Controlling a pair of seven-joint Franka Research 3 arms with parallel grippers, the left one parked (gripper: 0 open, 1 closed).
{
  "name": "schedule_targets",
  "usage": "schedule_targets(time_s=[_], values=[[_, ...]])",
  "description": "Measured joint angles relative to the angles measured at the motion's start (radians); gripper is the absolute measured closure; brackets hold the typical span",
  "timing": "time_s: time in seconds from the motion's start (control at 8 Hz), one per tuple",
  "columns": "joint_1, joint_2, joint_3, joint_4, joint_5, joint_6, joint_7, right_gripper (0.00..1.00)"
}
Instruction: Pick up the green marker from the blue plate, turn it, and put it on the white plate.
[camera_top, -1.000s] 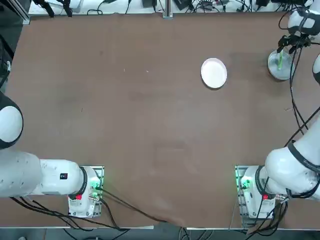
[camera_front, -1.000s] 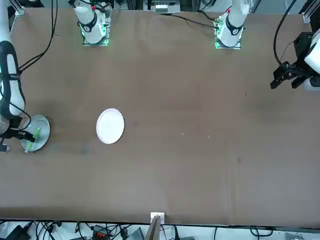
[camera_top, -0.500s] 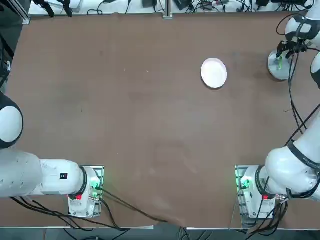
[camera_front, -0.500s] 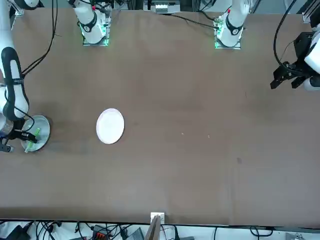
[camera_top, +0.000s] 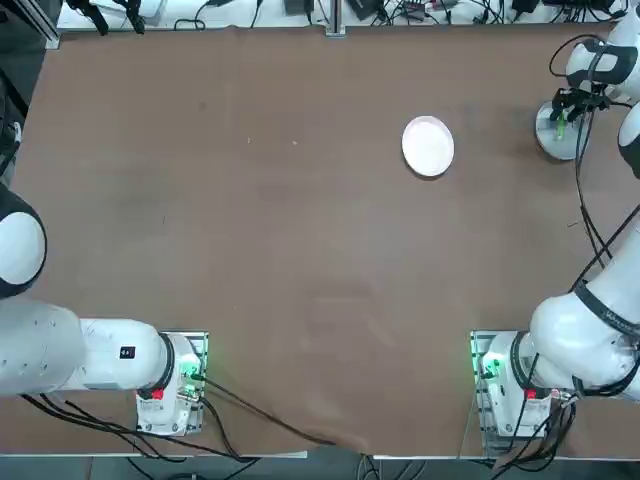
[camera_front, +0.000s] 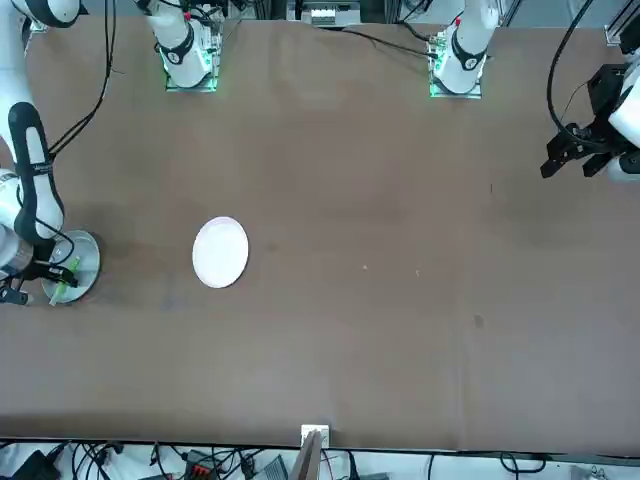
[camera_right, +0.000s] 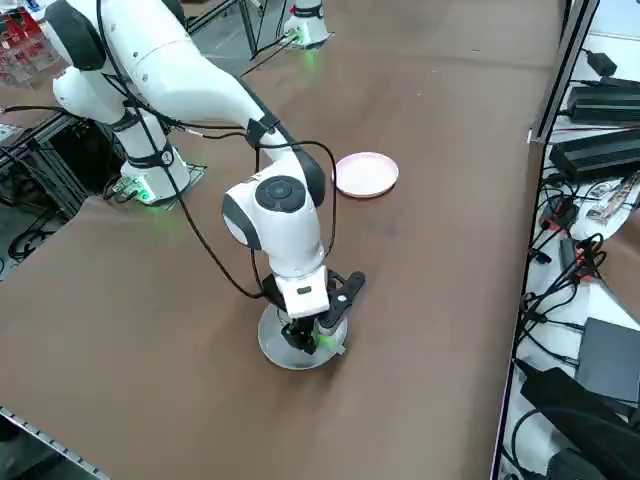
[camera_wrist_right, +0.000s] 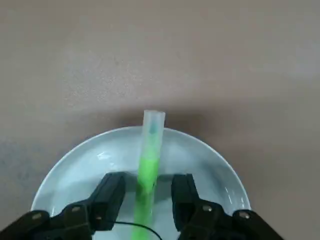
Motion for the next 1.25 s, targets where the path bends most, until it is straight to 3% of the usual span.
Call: schedule_targets(time_s=[0.25, 0.38, 0.5, 0.88, 1.25], values=[[0.000, 0.001, 0.001, 0.001, 0.000, 0.001, -0.001, 0.52], [0.000, -0.001, 0.002, 0.004, 0.000, 0.001, -0.001, 0.76], [0.001, -0.002, 0.003, 0.008, 0.000, 0.001, -0.001, 0.83], [0.007, -0.058, 0.011, 0.030, 0.000, -0.093, -0.001, 0.83], [0.053, -0.205, 0.031, 0.039, 0.004, -0.270, 0.066, 0.83]])
